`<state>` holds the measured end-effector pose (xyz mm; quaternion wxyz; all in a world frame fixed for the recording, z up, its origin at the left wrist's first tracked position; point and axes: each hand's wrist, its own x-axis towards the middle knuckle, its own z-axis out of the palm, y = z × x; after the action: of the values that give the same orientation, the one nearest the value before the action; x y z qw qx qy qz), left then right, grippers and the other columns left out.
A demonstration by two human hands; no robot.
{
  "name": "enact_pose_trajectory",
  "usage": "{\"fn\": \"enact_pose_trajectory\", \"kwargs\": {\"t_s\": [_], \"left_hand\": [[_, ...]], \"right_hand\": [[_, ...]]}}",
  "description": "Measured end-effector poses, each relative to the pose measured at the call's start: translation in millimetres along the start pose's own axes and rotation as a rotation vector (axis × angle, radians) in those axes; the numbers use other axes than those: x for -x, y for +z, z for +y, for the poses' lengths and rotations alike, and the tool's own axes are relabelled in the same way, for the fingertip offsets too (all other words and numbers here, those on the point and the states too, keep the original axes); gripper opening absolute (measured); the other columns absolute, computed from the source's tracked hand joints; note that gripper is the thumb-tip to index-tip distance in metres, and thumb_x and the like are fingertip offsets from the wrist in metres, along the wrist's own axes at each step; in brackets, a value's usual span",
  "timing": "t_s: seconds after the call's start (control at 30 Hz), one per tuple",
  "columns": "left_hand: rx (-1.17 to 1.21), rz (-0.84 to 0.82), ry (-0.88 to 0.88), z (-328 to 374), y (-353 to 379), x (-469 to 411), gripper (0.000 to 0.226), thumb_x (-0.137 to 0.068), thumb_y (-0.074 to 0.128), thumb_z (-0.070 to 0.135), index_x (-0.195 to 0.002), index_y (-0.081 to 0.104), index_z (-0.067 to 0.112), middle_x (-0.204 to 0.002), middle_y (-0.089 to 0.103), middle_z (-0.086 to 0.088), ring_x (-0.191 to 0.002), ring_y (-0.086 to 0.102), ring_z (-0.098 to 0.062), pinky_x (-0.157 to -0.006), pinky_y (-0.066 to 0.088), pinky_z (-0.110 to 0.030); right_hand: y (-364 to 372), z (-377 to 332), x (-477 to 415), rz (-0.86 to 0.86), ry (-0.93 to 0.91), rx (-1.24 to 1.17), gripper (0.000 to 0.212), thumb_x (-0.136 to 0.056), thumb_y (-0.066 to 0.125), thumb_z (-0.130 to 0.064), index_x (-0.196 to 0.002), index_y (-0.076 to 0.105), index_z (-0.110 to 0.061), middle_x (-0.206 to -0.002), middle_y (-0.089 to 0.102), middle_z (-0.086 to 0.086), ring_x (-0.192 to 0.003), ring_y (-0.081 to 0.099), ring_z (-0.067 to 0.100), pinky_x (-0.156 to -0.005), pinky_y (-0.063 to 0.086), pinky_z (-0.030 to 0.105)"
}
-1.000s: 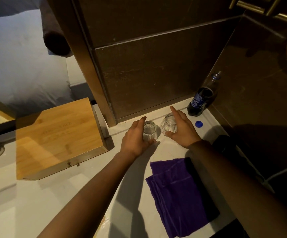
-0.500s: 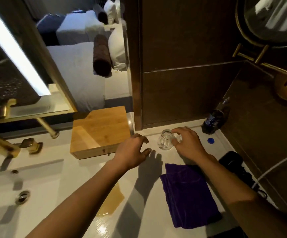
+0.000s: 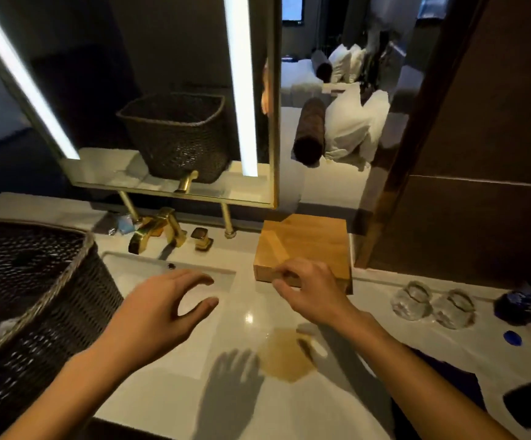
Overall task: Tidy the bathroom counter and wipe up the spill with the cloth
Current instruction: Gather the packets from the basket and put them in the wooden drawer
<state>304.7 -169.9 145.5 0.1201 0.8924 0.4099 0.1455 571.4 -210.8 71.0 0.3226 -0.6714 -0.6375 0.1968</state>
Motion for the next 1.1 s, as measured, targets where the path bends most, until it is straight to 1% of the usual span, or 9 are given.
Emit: {"fn": "enact_pose_trajectory", "kwargs": {"t_s": [0.23,0.33,0.43,0.53,0.63,0.7,0.83,0.97,1.1], "left_hand": [[-0.023,0.235,-0.214,-96.9,-77.5,108.5,0.047,-0.083,0.051,0.065,-0.11,0.072,0.032,-0.105,0.07,0.023,-0.09,0.065,0.011,-0.076,0.056,-0.026],[-0.043,0.286,-0.306,-146.5,-91.5,152.5,0.047,-0.085,0.051,0.064,-0.109,0.073,0.03,-0.104,0.072,0.02,-0.096,0.07,-0.002,-0.08,0.059,-0.036],[-0.082,0.284,-0.359,-196.6,-100.5,188.8,0.05,-0.089,0.045,0.067,-0.109,0.073,0.031,-0.105,0.071,0.021,-0.096,0.068,-0.001,-0.08,0.058,-0.034],[-0.141,0.269,-0.398,-243.2,-100.9,217.8,0.062,-0.094,0.028,0.073,-0.105,0.072,0.032,-0.104,0.071,0.02,-0.098,0.067,-0.003,-0.096,0.051,-0.037],[-0.194,0.267,-0.461,-282.1,-93.4,241.5,0.076,-0.093,0.009,0.074,-0.099,0.072,0.032,-0.101,0.07,0.022,-0.104,0.065,-0.002,-0.114,0.03,-0.04],[-0.25,0.313,-0.432,-304.4,-85.1,253.6,0.071,-0.1,0.012,0.066,-0.097,0.073,0.03,-0.1,0.07,0.019,-0.107,0.065,-0.007,-0.116,0.022,-0.039],[-0.239,0.432,-0.411,-333.6,-73.3,259.5,0.058,-0.104,0.024,0.055,-0.102,0.074,0.025,-0.11,0.071,0.014,-0.12,0.057,-0.01,-0.119,0.021,-0.054],[-0.185,0.535,-0.407,-343.4,-65.1,250.9,0.057,-0.105,0.026,0.051,-0.105,0.075,0.023,-0.116,0.07,0.01,-0.12,0.057,-0.014,-0.122,0.016,-0.052],[-0.146,0.63,-0.402,-344.2,-55.4,250.5,0.057,-0.105,0.028,0.048,-0.104,0.077,0.019,-0.116,0.072,0.004,-0.118,0.057,-0.016,-0.119,0.022,-0.058]], "right_hand": [[99.4,-135.3,-37.4,-0.156,-0.362,-0.021,0.028,-0.094,0.063,-0.034,-0.121,0.068,-0.025,-0.116,0.07,-0.008,-0.104,0.06,0.003,-0.091,0.043,0.013],[148.2,-188.7,-47.4,-0.224,-0.487,-0.032,0.032,-0.095,0.061,-0.035,-0.124,0.066,-0.023,-0.119,0.07,-0.006,-0.109,0.061,0.007,-0.095,0.045,0.021],[192.0,-232.3,-54.2,-0.276,-0.595,-0.065,0.036,-0.096,0.059,-0.04,-0.126,0.064,-0.02,-0.123,0.068,-0.005,-0.117,0.059,0.01,-0.101,0.044,0.023],[229.6,-254.6,-58.8,-0.267,-0.699,0.041,0.036,-0.099,0.054,-0.047,-0.117,0.067,-0.019,-0.112,0.066,-0.006,-0.108,0.058,0.013,-0.102,0.043,0.034],[251.4,-254.8,-63.5,-0.212,-0.698,0.088,0.032,-0.1,0.05,-0.051,-0.103,0.068,-0.025,-0.097,0.061,-0.012,-0.099,0.057,0.009,-0.115,0.03,0.044],[257.4,-250.4,-66.3,-0.187,-0.698,0.059,0.027,-0.1,0.051,-0.05,-0.098,0.066,-0.027,-0.093,0.057,-0.015,-0.096,0.056,0.007,-0.115,0.029,0.046],[263.9,-250.4,-63.6,-0.155,-0.681,0.046,0.023,-0.1,0.051,-0.046,-0.096,0.063,-0.028,-0.093,0.054,-0.016,-0.095,0.055,0.007,-0.116,0.028,0.048],[269.1,-250.6,-58.7,-0.118,-0.647,0.074,0.023,-0.099,0.049,-0.042,-0.095,0.063,-0.024,-0.094,0.053,-0.013,-0.096,0.054,0.008,-0.118,0.027,0.048],[273.6,-254.2,-55.8,-0.085,-0.649,0.109,0.022,-0.097,0.047,-0.037,-0.09,0.061,-0.022,-0.09,0.052,-0.012,-0.092,0.051,0.008,-0.114,0.031,0.05]]}}
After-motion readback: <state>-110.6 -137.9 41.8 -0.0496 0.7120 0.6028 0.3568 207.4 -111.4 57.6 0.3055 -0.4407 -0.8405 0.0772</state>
